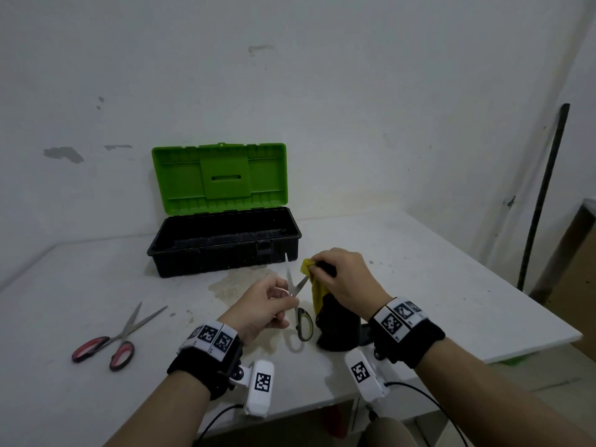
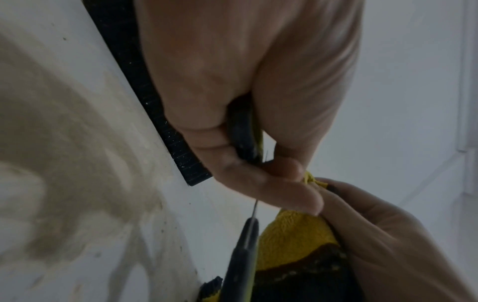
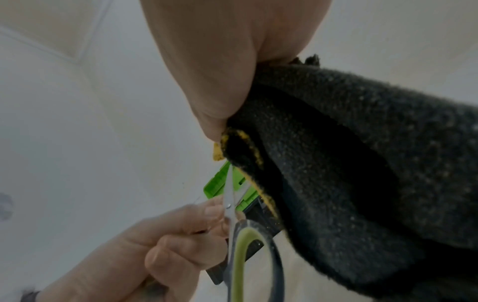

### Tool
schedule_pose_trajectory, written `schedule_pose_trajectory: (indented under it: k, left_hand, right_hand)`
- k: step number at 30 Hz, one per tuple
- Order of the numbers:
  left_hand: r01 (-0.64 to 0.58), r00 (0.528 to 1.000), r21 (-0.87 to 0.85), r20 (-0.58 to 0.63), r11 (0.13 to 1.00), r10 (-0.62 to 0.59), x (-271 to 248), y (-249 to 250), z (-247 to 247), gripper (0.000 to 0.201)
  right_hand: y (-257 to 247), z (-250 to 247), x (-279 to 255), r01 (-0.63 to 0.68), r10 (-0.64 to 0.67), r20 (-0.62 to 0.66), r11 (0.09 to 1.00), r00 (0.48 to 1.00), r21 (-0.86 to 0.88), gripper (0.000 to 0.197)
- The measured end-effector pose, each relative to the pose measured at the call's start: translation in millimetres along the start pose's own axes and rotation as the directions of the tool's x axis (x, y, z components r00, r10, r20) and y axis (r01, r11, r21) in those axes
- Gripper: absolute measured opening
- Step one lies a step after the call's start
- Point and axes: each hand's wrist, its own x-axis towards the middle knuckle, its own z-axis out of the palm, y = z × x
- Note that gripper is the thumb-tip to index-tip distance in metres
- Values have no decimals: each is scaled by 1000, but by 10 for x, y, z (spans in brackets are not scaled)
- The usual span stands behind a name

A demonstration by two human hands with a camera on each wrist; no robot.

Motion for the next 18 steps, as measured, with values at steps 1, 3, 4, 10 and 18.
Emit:
schedule_pose_trajectory:
  k: [1,3,4,10,18]
  left_hand:
    - [11,1000,11,8,1000,-11,-2,9,8,13]
    - [21,1000,24,10,1000,-21,-7,24,10,13]
    - [17,1000,33,0,999,-17,-9,32,7,13]
    - [-65,992,-22,-114,998,62,-9,36,-42,33]
    - [-56,996,-355,-87,933,26,7,36,-26,35]
  right_hand:
    - [-14,31,-12,11,-11,24,1000,1000,-2,13]
    - [-21,79,-27,14,-14,56,1000,998,-7,13]
    - [-21,94,-33,8,-7,73,1000,997,-12,13]
    - [-37,110,-37,-32,39,114,997,993,-65,15]
    - [-61,81,-41,-93,94,43,995,995,-21,13]
